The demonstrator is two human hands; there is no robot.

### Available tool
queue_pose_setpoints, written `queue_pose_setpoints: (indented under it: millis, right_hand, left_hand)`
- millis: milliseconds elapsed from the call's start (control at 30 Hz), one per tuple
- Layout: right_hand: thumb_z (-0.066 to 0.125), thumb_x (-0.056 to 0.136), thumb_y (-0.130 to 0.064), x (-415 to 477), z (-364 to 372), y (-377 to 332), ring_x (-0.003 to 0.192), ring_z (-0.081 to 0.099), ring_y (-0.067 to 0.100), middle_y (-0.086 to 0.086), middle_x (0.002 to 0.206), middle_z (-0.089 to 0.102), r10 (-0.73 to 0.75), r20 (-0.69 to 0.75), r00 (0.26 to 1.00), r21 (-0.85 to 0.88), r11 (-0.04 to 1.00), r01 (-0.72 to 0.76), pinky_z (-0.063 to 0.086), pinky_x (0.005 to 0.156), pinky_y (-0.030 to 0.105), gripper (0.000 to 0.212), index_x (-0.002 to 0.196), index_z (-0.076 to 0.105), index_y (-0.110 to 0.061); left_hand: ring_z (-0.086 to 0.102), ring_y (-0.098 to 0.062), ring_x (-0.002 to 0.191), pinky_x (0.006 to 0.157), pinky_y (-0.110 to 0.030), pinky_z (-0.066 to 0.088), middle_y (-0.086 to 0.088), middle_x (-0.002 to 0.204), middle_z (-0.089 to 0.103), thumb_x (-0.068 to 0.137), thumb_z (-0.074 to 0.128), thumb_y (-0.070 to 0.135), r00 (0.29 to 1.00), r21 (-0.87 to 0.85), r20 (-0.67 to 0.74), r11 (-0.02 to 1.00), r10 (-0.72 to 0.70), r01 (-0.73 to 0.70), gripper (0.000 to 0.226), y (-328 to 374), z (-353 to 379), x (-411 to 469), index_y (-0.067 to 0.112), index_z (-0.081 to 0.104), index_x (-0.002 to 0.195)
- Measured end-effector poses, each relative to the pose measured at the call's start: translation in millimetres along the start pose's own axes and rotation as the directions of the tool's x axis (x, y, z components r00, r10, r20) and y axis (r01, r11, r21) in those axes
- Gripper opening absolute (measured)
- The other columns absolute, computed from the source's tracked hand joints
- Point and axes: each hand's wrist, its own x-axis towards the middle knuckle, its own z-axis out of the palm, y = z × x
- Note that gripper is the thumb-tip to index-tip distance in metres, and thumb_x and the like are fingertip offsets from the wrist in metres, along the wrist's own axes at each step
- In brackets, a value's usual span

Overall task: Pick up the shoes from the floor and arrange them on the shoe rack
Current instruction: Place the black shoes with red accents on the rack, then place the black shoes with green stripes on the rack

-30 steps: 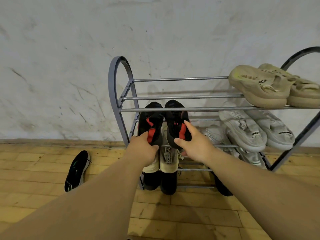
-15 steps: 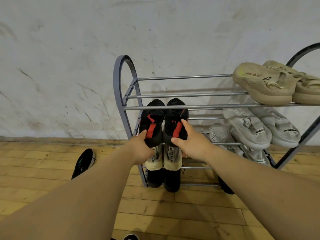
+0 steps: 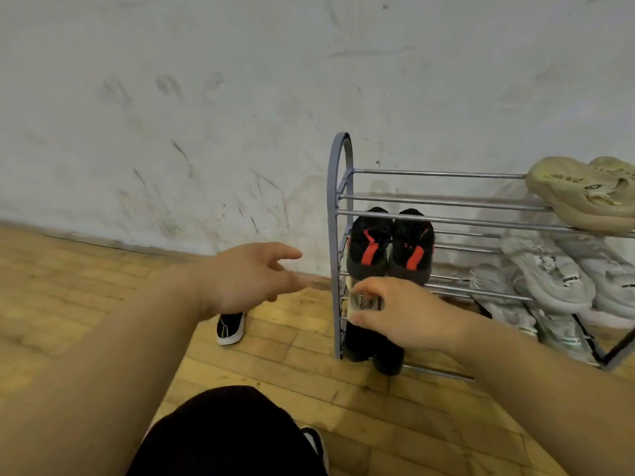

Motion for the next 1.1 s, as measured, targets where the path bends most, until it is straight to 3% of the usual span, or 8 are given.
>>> queue_pose_setpoints:
  millis: [133, 267, 467, 567, 700, 867, 1000, 1100]
  right_hand:
    - [0.064, 0.093, -0.056, 5, 24, -33, 0.103, 0.065, 0.010, -0.015, 0.119, 0.060, 0.011, 0.140, 0.990, 0.102, 0.994, -0.025, 0.052, 0.088, 0.030, 0.050, 0.137, 0.057, -0.034]
    - [0.065, 0.092, -0.057, 28, 52, -66, 0.096, 0.074, 0.017, -0.005, 0.116, 0.069, 0.076, 0.298, 0.951, 0.102, 0.989, -0.111, 0.063, 0.086, 0.040, 0.049, 0.135, 0.057, -0.034]
    - [0.064, 0.092, -0.057, 81, 95, -111, 0.106, 0.074, 0.029, 0.002, 0.124, 0.068, 0.137, 0.482, 0.866, -0.124, 0.988, -0.087, 0.061, 0.093, 0.048, 0.062, 0.147, 0.048, -0.034]
    - [0.062, 0.099, -0.046, 103, 125, -125, 0.108, 0.071, 0.025, -0.005, 0.137, 0.061, 0.092, 0.579, 0.810, -0.224, 0.973, 0.049, 0.058, 0.097, 0.046, 0.055, 0.150, 0.045, -0.037]
    - [0.068, 0.089, -0.058, 126, 161, -111, 0.108, 0.069, 0.018, -0.008, 0.122, 0.065, 0.093, 0.629, 0.772, -0.154, 0.988, 0.007, 0.054, 0.100, 0.039, 0.066, 0.147, 0.048, -0.035]
    - [0.070, 0.088, -0.059, 151, 208, -68, 0.117, 0.059, 0.013, -0.006, 0.138, 0.057, 0.117, 0.649, 0.751, -0.108, 0.992, -0.061, 0.047, 0.099, 0.031, 0.072, 0.151, 0.043, -0.037]
    - [0.069, 0.091, -0.054, 159, 247, -39, 0.118, 0.052, 0.012, -0.002, 0.145, 0.054, 0.118, 0.673, 0.730, -0.060, 0.993, -0.105, 0.039, 0.092, 0.026, 0.069, 0.152, 0.043, -0.035]
    - [0.069, 0.091, -0.053, 167, 270, -18, 0.126, 0.052, 0.014, 0.001, 0.150, 0.051, 0.127, 0.693, 0.710, -0.029, 0.988, -0.149, 0.038, 0.093, 0.026, 0.071, 0.153, 0.041, -0.034]
  left_hand:
    - [0.064, -0.010, 0.109, 0.100, -0.040, 0.052, 0.014, 0.123, 0.064, 0.093, 0.068, 0.049, 0.988, -0.077, -0.107, 0.991, -0.113, 0.105, 0.058, -83, 0, -47, 0.042, 0.047, 0.147]
    - [0.063, -0.011, 0.105, 0.083, -0.028, 0.051, 0.008, 0.127, 0.060, 0.094, 0.068, 0.047, 0.957, -0.184, -0.113, 0.952, -0.269, 0.245, 0.061, -173, 27, -70, 0.039, 0.044, 0.150]
    - [0.059, -0.017, 0.108, 0.085, -0.027, 0.045, -0.004, 0.136, 0.056, 0.094, 0.067, 0.048, 0.882, -0.267, -0.032, 0.854, -0.471, 0.446, 0.071, -287, 100, -72, 0.031, 0.037, 0.155]
    - [0.059, -0.018, 0.107, 0.077, -0.025, 0.046, -0.006, 0.148, 0.051, 0.093, 0.066, 0.053, 0.846, -0.252, 0.026, 0.815, -0.533, 0.522, 0.076, -327, 141, -64, 0.032, 0.031, 0.157]
    - [0.055, -0.022, 0.130, 0.094, -0.027, 0.046, -0.004, 0.153, 0.049, 0.093, 0.067, 0.049, 0.812, -0.251, 0.107, 0.775, -0.573, 0.580, 0.077, -367, 191, -55, 0.028, 0.031, 0.158]
    - [0.052, -0.021, 0.127, 0.106, -0.035, 0.047, -0.002, 0.147, 0.047, 0.091, 0.067, 0.049, 0.782, -0.154, 0.054, 0.769, -0.620, 0.620, 0.078, -397, 232, -36, 0.028, 0.032, 0.157]
    - [0.047, -0.024, 0.134, 0.107, -0.041, 0.046, 0.001, 0.152, 0.044, 0.094, 0.061, 0.053, 0.766, -0.010, -0.049, 0.767, -0.641, 0.641, 0.074, -411, 248, -15, 0.034, 0.029, 0.157]
    - [0.057, -0.021, 0.125, 0.097, -0.036, 0.052, 0.004, 0.142, 0.058, 0.101, 0.057, 0.039, 0.766, -0.028, -0.011, 0.766, -0.643, 0.643, 0.063, -415, 257, 3, 0.038, 0.028, 0.157]
